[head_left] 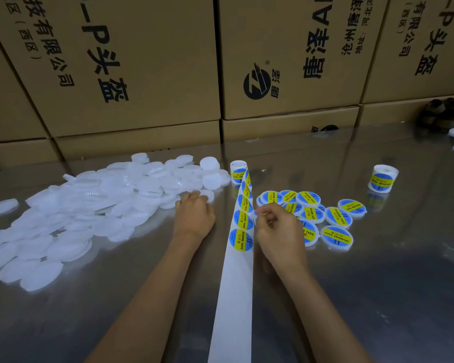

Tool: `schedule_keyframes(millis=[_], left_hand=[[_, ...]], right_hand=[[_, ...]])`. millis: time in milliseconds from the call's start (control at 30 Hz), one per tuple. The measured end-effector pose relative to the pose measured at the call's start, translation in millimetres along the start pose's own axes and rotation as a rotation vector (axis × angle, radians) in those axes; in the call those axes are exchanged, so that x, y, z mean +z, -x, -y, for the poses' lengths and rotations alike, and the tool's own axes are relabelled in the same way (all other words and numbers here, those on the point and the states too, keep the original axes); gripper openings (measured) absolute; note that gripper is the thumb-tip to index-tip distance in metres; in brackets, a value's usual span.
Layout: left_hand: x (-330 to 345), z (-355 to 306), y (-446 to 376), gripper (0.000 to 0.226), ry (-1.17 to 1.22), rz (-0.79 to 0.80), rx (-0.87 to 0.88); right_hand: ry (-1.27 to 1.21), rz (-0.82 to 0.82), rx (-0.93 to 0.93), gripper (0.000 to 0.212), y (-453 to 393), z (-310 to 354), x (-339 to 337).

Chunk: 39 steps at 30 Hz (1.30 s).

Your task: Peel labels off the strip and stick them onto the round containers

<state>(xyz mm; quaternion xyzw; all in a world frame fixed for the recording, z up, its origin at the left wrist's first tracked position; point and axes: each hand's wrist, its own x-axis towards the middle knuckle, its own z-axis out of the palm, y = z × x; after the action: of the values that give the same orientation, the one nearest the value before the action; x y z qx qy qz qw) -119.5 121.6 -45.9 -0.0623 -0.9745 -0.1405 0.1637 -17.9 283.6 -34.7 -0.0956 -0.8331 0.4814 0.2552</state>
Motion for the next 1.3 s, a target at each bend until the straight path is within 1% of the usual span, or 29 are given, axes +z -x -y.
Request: schedule_keyframes(millis=[67, 133, 233, 333, 367, 433, 533, 600, 633, 733, 800, 867, 900, 1000, 1067, 1167, 1233, 1300], left_hand=[[-2, 1, 2, 0.025, 0.078, -0.051, -0.019], [-5, 2, 5, 0.020, 0.165, -0.062, -0.056], [-8, 3, 10, 0.020, 0.258, -0.043, -0.081], [-11, 5, 17, 0.023, 0.335, -0.020, -0.092], [-12, 5, 20, 0.024, 0.326, -0.018, -0.085], [-13, 4, 29, 0.027, 0.219, -0.024, -0.048], [-18, -1, 44, 0.033, 0.055, -0.117, -0.028], [-23, -3, 54, 0.036, 0.001, -0.173, -0.016], [-24, -2, 58, 0.036, 0.043, -0.186, -0.015], [-30, 1, 73, 0.025, 0.386, -0.182, -0.037], [-35, 4, 83, 0.019, 0.545, -0.193, -0.068], [-39, 6, 89, 0.019, 0.707, -0.229, -0.150], [-41, 6, 92, 0.020, 0.842, -0.230, -0.210], [-48, 3, 99, 0.024, 1.213, -0.121, -0.354], [-52, 0, 101, 0.025, 1.384, -0.045, -0.380], [-58, -7, 101, 0.021, 1.532, 0.025, -0.373], [-58, -11, 100, 0.018, 1.547, 0.055, -0.350], [-56, -14, 99, 0.021, 1.522, 0.073, -0.347]], right_hand=[[0.032, 0.017, -0.030, 0.014, 1, 2, 2], [0.039, 0.035, -0.062, 0.014, 3, 4, 3], [0.033, 0.106, -0.139, 0.015, 8, 6, 7], [0.101, 0.232, -0.219, 0.024, 11, 2, 12], [0.131, 0.268, -0.242, 0.027, 12, 1, 12], [0.181, 0.315, -0.275, 0.032, 14, -2, 14], [0.228, 0.361, -0.290, 0.035, 17, -3, 14], [0.244, 0.378, -0.297, 0.036, 20, -3, 14], [0.248, 0.383, -0.300, 0.037, 20, -3, 14], [0.241, 0.395, -0.306, 0.038, 24, -1, 12], [0.247, 0.407, -0.316, 0.037, 27, 1, 10], [0.237, 0.413, -0.324, 0.037, 30, 2, 9], [0.225, 0.416, -0.325, 0.038, 31, 3, 8], [0.198, 0.430, -0.310, 0.040, 32, 5, 6], [0.194, 0.439, -0.296, 0.043, 33, 6, 4], [0.195, 0.456, -0.269, 0.046, 31, 6, 2], [0.191, 0.477, -0.257, 0.045, 29, 7, 1], [0.179, 0.493, -0.255, 0.042, 29, 9, 0]])
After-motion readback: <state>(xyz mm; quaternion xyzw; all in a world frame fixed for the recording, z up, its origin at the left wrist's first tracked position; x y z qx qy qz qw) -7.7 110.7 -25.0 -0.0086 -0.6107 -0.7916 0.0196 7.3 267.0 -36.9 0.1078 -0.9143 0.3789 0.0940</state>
